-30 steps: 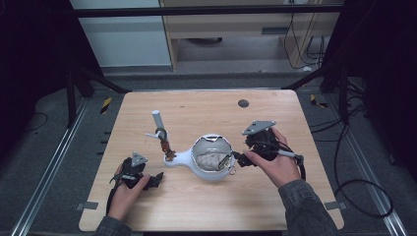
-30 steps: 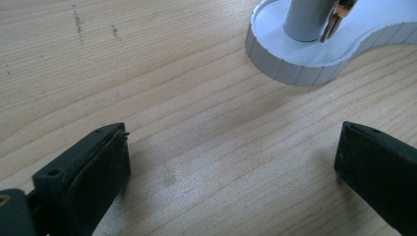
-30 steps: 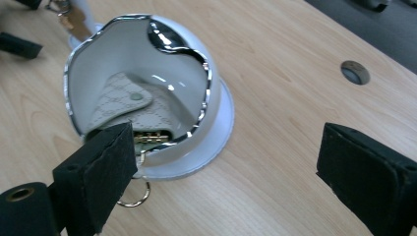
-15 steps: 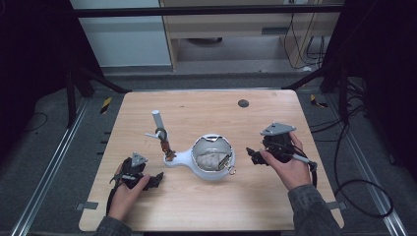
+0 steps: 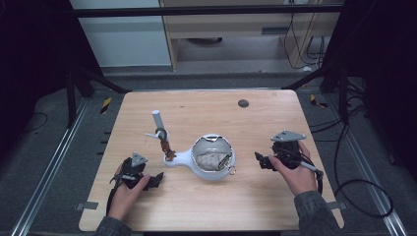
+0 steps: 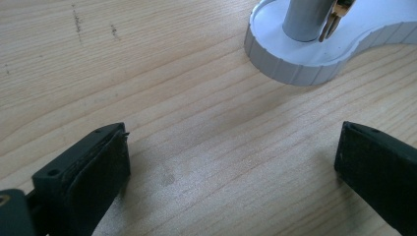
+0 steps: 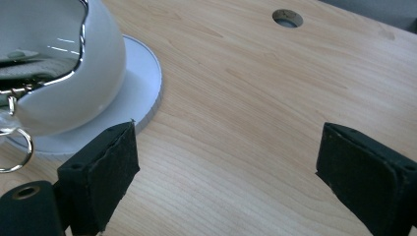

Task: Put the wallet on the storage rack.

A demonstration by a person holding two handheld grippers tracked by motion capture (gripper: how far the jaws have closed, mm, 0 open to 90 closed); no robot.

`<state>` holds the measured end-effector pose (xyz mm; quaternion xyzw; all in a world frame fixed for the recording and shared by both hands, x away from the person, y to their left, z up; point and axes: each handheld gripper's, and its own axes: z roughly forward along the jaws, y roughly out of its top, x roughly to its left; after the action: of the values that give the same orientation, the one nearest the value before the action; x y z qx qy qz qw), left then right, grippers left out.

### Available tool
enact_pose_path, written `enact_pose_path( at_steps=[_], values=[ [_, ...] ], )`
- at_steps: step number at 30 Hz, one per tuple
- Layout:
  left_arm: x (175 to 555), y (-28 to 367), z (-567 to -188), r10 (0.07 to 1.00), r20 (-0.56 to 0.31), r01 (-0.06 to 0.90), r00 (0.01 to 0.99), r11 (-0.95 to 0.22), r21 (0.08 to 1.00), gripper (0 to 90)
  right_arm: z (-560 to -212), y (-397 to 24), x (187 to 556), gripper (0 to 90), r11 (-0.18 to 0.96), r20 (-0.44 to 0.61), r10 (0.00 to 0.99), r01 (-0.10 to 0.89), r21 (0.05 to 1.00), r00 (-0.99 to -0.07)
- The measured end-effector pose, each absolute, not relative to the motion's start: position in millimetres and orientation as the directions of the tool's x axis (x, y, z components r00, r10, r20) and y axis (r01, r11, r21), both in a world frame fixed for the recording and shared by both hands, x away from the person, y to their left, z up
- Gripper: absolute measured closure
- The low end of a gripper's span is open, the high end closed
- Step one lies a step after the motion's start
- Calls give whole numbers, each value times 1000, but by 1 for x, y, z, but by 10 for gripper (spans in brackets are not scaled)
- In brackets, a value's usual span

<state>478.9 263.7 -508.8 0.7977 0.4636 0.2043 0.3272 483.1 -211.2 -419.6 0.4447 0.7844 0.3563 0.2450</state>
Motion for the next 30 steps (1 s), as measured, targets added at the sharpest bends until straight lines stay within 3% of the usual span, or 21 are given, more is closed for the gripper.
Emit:
enact_pose_path(
  at_steps=[30],
  values=[
    [479, 264, -509, 874, 22, 606, 485, -355, 712, 0, -475, -239, 484, 51, 273, -1, 919, 632, 725, -395]
  ],
)
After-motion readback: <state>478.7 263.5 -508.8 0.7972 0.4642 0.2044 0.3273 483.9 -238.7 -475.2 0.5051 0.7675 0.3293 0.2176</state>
